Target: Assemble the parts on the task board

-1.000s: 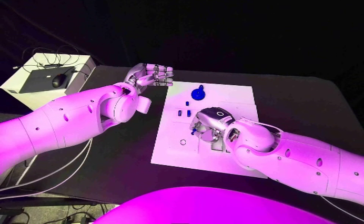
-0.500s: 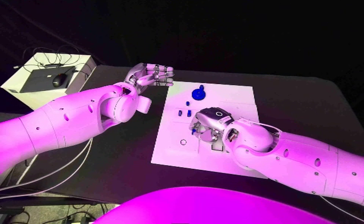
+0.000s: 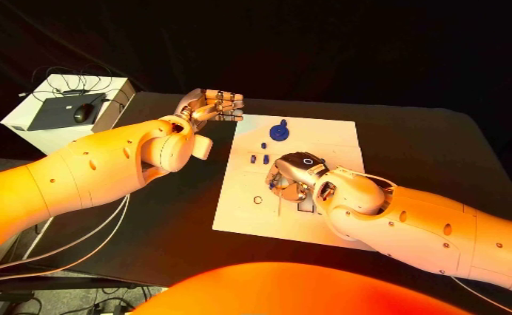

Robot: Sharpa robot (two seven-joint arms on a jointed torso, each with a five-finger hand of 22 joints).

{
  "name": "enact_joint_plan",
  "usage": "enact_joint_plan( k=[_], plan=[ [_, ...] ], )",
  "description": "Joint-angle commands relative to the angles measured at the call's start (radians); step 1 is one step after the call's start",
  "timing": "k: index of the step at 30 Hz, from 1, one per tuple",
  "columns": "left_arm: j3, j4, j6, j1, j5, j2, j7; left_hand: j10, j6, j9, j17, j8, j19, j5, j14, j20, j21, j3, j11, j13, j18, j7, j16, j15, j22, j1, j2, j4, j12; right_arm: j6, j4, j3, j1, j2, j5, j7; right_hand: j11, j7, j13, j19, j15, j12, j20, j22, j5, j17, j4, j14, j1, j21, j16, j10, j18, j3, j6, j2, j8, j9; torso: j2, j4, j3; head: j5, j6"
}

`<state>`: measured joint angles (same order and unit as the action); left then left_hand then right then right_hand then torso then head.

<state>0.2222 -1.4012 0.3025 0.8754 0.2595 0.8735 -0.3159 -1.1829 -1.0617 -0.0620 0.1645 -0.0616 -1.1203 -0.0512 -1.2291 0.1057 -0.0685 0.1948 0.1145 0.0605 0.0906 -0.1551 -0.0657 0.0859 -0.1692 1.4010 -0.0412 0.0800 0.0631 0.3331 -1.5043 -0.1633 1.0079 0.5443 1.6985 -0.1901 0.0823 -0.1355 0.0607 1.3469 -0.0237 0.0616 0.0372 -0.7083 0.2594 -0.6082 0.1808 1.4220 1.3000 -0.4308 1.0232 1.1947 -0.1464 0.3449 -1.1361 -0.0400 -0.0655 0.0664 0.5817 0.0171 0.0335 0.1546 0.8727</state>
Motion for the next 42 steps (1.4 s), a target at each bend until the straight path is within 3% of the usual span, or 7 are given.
enact_joint_plan(
  k=[1,14,18,23,28,33,42],
  plan=[
    [0.001,-0.001,-0.008,0.000,-0.003,0.000,-0.007,0.006,0.003,0.000,-0.001,-0.001,-0.005,0.001,0.006,-0.001,-0.006,0.000,0.002,0.000,-0.010,-0.005,0.001,-0.001,0.001,-0.009,-0.003,-0.003,-0.002,0.003,-0.001,0.000,-0.001,0.000,-0.002,0.012,0.001,0.000,-0.001,0.006,0.005,-0.003,-0.006,-0.002,-0.002,0.000,0.000,-0.003,0.000,0.007,0.004,-0.010,-0.021,-0.007,0.009,-0.013,0.004,-0.001,0.000,-0.0001,0.0003,-0.001,0.000],
    [0.001,0.000,-0.013,0.000,-0.003,0.000,0.000,0.010,0.007,0.000,-0.002,-0.001,-0.005,0.001,0.009,0.000,-0.005,-0.003,0.003,0.000,-0.010,-0.008,0.002,0.000,0.008,-0.007,-0.004,-0.006,-0.003,0.049,-0.003,0.000,0.000,0.014,-0.011,0.006,0.030,0.007,-0.001,0.015,0.025,0.005,-0.024,0.020,0.003,0.006,-0.008,-0.011,0.011,0.047,-0.014,-0.146,-0.031,-0.097,0.091,-0.046,0.003,-0.001,0.000,0.0009,0.0002,-0.004,0.000],
    [0.001,0.000,-0.014,0.000,-0.003,0.001,0.000,0.011,0.009,0.000,-0.002,-0.001,-0.005,0.001,0.009,0.000,-0.005,-0.004,0.004,0.000,-0.010,-0.008,0.001,0.001,0.010,-0.006,-0.004,-0.006,-0.002,0.062,-0.028,0.000,0.002,0.039,-0.026,0.009,0.034,0.010,-0.001,0.038,0.027,0.012,-0.028,0.046,0.008,0.004,-0.024,-0.007,0.040,0.082,-0.022,-0.172,-0.031,-0.195,0.102,-0.032,0.004,-0.001,0.000,0.0006,-0.0003,-0.007,0.000],
    [0.001,0.000,-0.014,0.000,-0.003,0.002,0.001,0.011,0.009,0.000,-0.002,-0.001,-0.004,0.001,0.010,0.000,-0.005,-0.004,0.004,0.000,-0.010,-0.009,0.001,0.001,0.011,-0.006,-0.004,-0.006,-0.002,0.077,-0.079,0.004,0.015,0.088,-0.075,0.023,0.032,0.017,-0.001,0.054,0.026,0.015,-0.027,0.058,0.009,-0.001,-0.037,-0.006,0.052,0.103,-0.021,-0.170,-0.029,-0.232,0.098,-0.025,0.004,-0.001,0.000,0.0003,-0.0001,-0.011,0.000],
    [0.001,0.002,-0.014,0.000,-0.003,0.001,0.000,0.011,0.009,0.000,-0.001,-0.002,-0.005,0.001,0.009,0.000,-0.006,-0.004,0.004,0.000,-0.009,-0.008,0.001,0.000,0.012,-0.005,-0.003,-0.006,-0.002,0.083,-0.142,0.018,0.046,0.164,-0.159,0.041,0.021,-0.005,-0.003,0.059,0.019,0.020,-0.021,0.047,0.014,-0.009,-0.028,-0.003,0.054,0.095,-0.007,-0.102,-0.031,-0.196,0.085,-0.003,0.004,-0.001,-0.002,-0.0016,0.0005,-0.018,0.000],
    [0.001,0.004,-0.016,0.000,-0.003,-0.002,-0.002,0.011,0.009,0.000,-0.001,-0.002,-0.005,0.001,0.009,0.000,-0.006,-0.004,0.004,0.000,-0.009,-0.008,0.001,0.000,0.012,-0.005,-0.003,-0.006,-0.002,0.036,-0.174,0.030,0.097,0.243,-0.253,0.060,0.017,-0.011,-0.002,0.050,0.018,0.001,-0.018,0.017,0.016,-0.016,-0.014,-0.006,0.017,0.081,0.005,-0.067,-0.028,-0.125,0.083,-0.021,0.004,-0.001,-0.002,-0.0014,0.0010,-0.026,0.000],
    [0.001,0.011,-0.020,0.000,-0.003,-0.009,-0.004,0.010,0.008,0.000,-0.001,-0.002,-0.005,0.001,0.009,0.000,-0.006,-0.005,0.003,0.000,-0.009,-0.007,0.001,0.000,0.013,-0.005,-0.003,-0.007,-0.003,-0.039,-0.141,0.040,0.149,0.309,-0.264,0.079,0.025,-0.001,-0.002,0.063,0.024,0.004,-0.026,0.024,0.026,-0.024,-0.035,-0.010,0.030,0.102,0.015,-0.117,-0.031,-0.235,0.092,-0.027,0.006,-0.002,-0.001,-0.0014,0.0012,-0.055,0.000]
  ],
)
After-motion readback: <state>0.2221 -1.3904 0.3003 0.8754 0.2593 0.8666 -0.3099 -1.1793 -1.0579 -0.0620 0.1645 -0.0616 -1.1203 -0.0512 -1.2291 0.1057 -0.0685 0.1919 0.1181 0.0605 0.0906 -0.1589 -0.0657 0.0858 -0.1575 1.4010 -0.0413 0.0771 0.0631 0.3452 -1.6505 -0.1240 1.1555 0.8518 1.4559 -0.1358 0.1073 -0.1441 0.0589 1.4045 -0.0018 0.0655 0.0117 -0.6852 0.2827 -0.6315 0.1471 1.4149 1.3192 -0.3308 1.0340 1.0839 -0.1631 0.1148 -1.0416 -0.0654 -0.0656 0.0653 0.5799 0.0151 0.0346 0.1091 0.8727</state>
